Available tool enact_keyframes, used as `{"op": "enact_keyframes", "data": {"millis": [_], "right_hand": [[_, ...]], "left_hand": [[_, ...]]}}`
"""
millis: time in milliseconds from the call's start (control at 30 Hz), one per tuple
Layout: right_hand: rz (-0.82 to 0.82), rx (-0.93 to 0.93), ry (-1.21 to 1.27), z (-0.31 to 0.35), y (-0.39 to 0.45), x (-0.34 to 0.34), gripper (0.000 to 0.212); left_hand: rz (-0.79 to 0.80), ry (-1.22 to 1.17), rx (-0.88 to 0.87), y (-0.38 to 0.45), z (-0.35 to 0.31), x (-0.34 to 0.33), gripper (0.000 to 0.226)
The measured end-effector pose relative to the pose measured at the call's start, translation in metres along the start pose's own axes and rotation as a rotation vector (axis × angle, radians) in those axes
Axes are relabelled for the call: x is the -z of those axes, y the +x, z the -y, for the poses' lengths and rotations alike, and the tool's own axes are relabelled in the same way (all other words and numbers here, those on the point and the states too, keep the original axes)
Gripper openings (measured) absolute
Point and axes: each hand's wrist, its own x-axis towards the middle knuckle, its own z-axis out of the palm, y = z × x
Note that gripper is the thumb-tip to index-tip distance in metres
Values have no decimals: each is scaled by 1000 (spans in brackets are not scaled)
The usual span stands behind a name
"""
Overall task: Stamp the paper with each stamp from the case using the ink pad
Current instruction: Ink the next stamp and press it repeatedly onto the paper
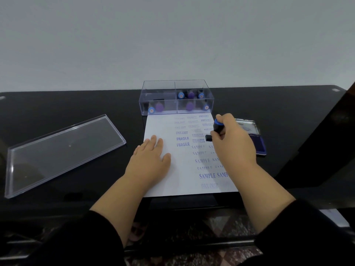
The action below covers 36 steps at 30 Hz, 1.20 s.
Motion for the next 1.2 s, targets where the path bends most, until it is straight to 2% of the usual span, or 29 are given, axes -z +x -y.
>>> {"op": "enact_keyframes", "data": {"millis": [233,600,1200], "right_hand": [[100,59,-9,14,-7,-13,31],[240,105,-13,31,-11,-35,30],[230,62,-63,30,-15,-46,30]], "left_hand": [[-1,-3,-5,0,0,1,57],[-25,6,-19,4,3,-2,52],[-29,-5,-26,3,4,-3,52]]}}
